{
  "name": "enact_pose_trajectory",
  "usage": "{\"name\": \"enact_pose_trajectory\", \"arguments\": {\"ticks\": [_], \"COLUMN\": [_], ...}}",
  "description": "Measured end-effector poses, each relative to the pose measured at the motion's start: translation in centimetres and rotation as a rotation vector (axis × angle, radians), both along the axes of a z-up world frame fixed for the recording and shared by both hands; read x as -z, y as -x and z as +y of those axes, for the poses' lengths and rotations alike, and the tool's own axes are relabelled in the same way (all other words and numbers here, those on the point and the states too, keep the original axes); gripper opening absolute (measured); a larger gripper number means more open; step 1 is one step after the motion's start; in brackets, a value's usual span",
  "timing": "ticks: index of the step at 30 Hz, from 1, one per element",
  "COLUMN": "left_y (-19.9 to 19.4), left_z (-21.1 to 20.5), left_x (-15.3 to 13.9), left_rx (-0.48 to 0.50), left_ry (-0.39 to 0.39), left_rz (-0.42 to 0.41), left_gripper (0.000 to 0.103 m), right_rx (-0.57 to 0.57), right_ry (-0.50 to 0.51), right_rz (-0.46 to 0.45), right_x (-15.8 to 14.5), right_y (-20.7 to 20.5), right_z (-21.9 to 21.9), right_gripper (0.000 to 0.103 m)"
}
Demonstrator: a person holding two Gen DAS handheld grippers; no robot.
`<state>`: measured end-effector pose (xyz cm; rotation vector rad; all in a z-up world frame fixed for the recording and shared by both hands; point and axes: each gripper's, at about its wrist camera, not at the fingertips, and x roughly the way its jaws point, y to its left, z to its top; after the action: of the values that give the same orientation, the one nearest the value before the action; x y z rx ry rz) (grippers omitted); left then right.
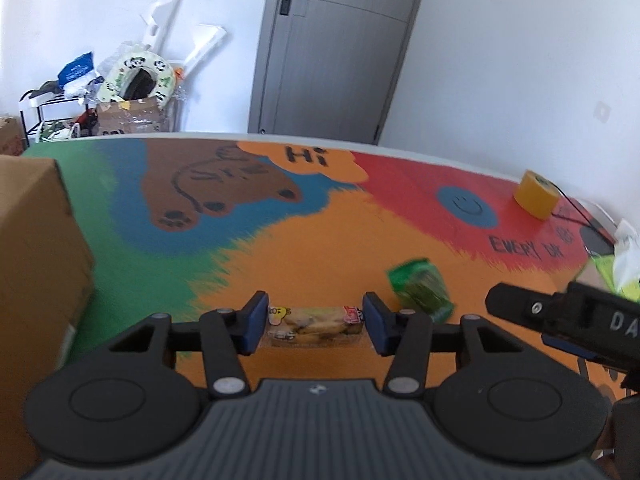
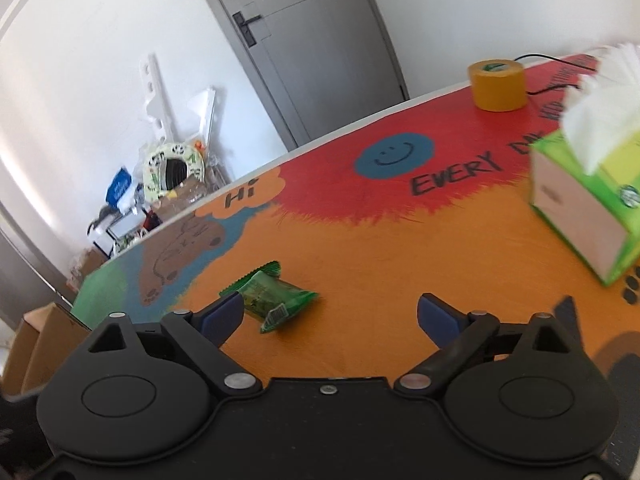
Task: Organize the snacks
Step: 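Grasp the clear nut packet with the left gripper while the right grasps the green foil packet, then carry the nut packet and green foil packet in both grippers over the box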
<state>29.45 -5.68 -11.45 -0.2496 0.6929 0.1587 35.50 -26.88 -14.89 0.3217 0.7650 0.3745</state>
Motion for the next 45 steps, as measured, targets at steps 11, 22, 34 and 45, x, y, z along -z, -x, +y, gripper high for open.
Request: {"name": "enact_pose_trajectory", "arguments": {"ticks": [11, 22, 34, 45], "left_y": [-0.4, 0.3, 4.1, 8.4], "left_z": [3.7, 4.3, 2.8, 2.3], "left_x": [0.4, 0.3, -2.2, -5.6], "left_rx": [-0.057, -0.059, -0.023, 0.007], "left_ry": [0.037, 0.049, 0.047, 0.031], "left_rz": [0.005, 0.008, -0.049, -0.130], "left_gripper": [0.051, 0.050, 0.051, 0.051], "right_rx": [-0.065, -0.099, -0.055, -0.036], "right_ry": [0.070, 0.083, 0.030, -0.029], "right_rz": [-0.023, 0.011, -0.004, -0.067], "right_x": [0.1, 0.5, -1.2, -3.7], "right_y": [-1.4, -2.3, 2.5, 7.2], "right_z": [4.7, 6.5, 3.7, 2.7], "right_gripper": [0.093, 0.050, 0.030, 0.029]}}
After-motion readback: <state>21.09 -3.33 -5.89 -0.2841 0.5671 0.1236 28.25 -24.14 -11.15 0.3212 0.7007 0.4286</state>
